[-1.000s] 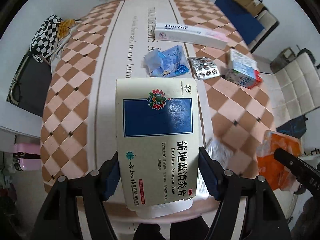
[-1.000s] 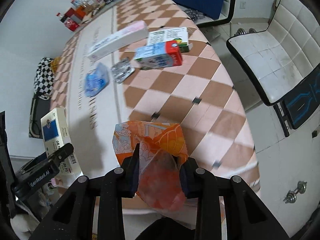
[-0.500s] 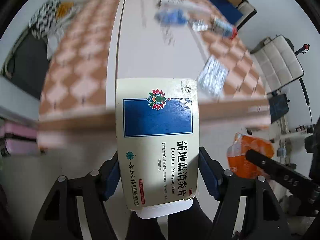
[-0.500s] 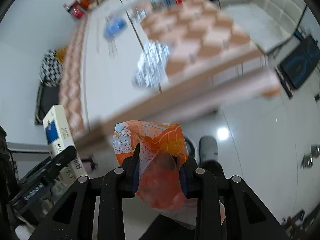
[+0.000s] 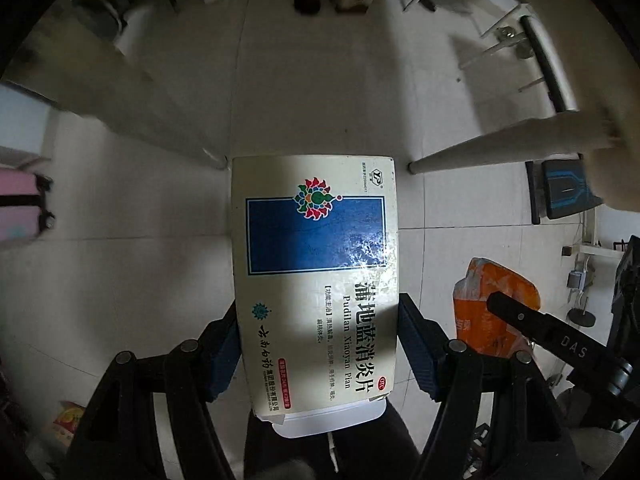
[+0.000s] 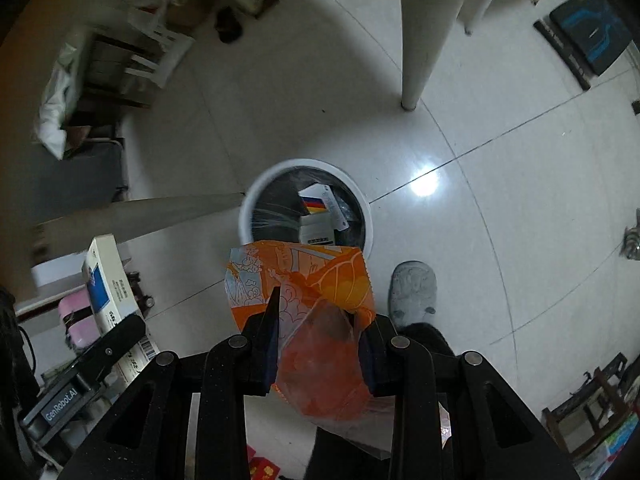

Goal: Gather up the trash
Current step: 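Carry the orange bag and medicine box over the trash bin with both tools, then open both tools to drop the bag and box into the bin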

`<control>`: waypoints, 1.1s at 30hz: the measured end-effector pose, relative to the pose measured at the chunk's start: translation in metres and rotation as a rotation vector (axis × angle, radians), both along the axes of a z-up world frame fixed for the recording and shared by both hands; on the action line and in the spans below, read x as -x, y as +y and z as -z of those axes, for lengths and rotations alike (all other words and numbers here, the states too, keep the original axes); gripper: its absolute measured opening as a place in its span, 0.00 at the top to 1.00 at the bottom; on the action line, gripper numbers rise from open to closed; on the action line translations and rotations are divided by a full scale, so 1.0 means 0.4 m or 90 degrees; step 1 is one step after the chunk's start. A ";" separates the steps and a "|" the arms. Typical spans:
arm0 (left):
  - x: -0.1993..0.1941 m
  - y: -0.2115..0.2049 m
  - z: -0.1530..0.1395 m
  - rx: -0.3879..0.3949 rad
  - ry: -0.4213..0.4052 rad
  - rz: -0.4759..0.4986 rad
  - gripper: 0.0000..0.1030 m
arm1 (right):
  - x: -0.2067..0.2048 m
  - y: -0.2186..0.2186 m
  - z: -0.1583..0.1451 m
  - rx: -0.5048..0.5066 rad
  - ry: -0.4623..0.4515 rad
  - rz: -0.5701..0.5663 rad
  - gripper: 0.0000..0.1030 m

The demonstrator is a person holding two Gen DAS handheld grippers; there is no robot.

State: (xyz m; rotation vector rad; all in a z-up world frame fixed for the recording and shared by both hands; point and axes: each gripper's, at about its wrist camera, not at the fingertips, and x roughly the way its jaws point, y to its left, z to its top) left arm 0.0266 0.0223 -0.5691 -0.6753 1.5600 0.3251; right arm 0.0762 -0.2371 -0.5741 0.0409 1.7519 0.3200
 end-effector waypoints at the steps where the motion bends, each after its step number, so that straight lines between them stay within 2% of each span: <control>1: -0.004 0.003 0.036 0.007 0.007 -0.003 0.32 | -0.006 0.003 0.048 -0.002 0.009 0.006 0.67; 3: -0.012 0.009 0.111 0.025 0.013 -0.014 0.29 | -0.022 0.009 0.121 -0.004 0.020 0.018 0.66; 4: -0.011 0.012 0.147 0.031 0.014 -0.020 0.20 | -0.033 0.018 0.165 -0.006 0.026 0.022 0.66; 6: -0.013 0.019 0.203 0.042 0.015 -0.035 0.08 | -0.047 0.035 0.248 -0.009 0.039 0.025 0.64; 8: -0.010 0.024 0.240 0.040 0.025 -0.041 0.08 | -0.050 0.053 0.317 -0.010 0.056 0.026 0.60; 11: 0.006 0.029 0.268 0.019 0.036 -0.048 0.08 | -0.055 0.059 0.393 -0.024 0.073 0.036 0.45; 15: 0.037 0.037 0.263 -0.027 0.045 -0.044 0.07 | -0.056 0.068 0.431 -0.032 0.060 0.030 0.15; 16: 0.044 0.034 0.253 -0.049 0.045 -0.041 0.07 | -0.055 0.070 0.433 -0.038 0.060 0.024 0.08; 17: 0.049 0.039 0.250 -0.062 0.045 -0.038 0.07 | -0.054 0.072 0.431 -0.031 0.055 0.015 0.06; 21: 0.072 0.033 0.214 -0.120 0.058 -0.013 0.07 | -0.048 0.087 0.399 0.005 0.024 -0.034 0.05; 27: 0.094 0.026 0.160 -0.139 0.056 -0.002 0.07 | -0.025 0.103 0.310 0.055 -0.030 -0.120 0.05; 33: 0.109 0.005 0.076 -0.150 0.046 0.002 0.08 | -0.004 0.108 0.191 0.077 -0.073 -0.164 0.05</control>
